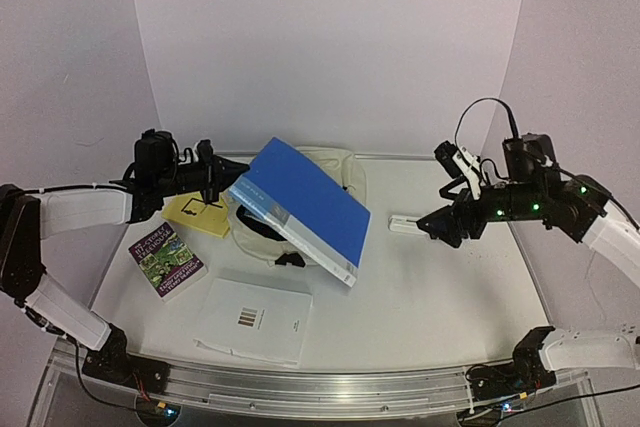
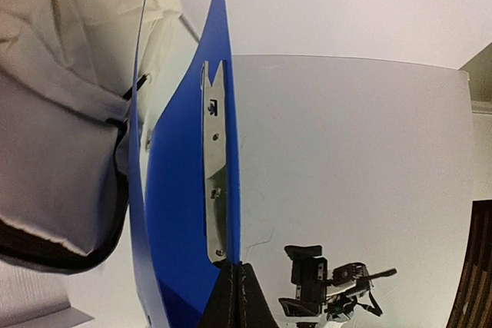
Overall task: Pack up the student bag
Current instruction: Pick up the files from the center of the board.
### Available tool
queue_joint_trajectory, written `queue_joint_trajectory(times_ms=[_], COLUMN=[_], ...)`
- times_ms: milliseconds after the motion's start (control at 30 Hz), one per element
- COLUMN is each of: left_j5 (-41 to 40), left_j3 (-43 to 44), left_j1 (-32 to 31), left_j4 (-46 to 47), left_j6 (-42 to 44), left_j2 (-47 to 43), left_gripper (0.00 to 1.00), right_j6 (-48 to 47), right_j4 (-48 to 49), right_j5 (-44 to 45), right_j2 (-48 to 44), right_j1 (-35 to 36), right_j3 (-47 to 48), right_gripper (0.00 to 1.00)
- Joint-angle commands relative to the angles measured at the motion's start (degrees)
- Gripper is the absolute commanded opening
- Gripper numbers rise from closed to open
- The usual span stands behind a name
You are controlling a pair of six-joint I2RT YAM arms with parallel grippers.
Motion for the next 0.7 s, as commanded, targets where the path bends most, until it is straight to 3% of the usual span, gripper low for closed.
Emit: queue_joint_trajectory(times_ms=[0,133,333,533,667], left_j5=[-1.5,-3.2,-6.7,-8.0,-7.5], left_j3=[9.1,10.4,5.5,0.7,0.3], left_j1=[0.4,0.4,0.4,0.4,0.4], left_j4=[3.1,4.6,12.8,25.1,28.5], left_j6=[1.8,1.3,-3.3,-11.3,-13.3], left_j2=[2.5,2.9,2.0,2.2,2.0], left_gripper=[0.0,0.0,0.0,0.0,0.0], right_j6=[18.6,29.5,44.9,47.6,49.8], right_j4=[1.7,10.2,30.0,39.5,42.9], right_j5=[-20.6,-31.9,-37.5,-36.3,-36.8], right_j2=[6.4,13.3,21.6,29.6,34.7], right_j1=[-9.5,-15.0,-15.3,-11.6,-7.9], right_j3=[2.1,-0.7,-6.0,-6.3,-5.2], right_gripper=[0.98,0.98,0.98,0.98,0.98])
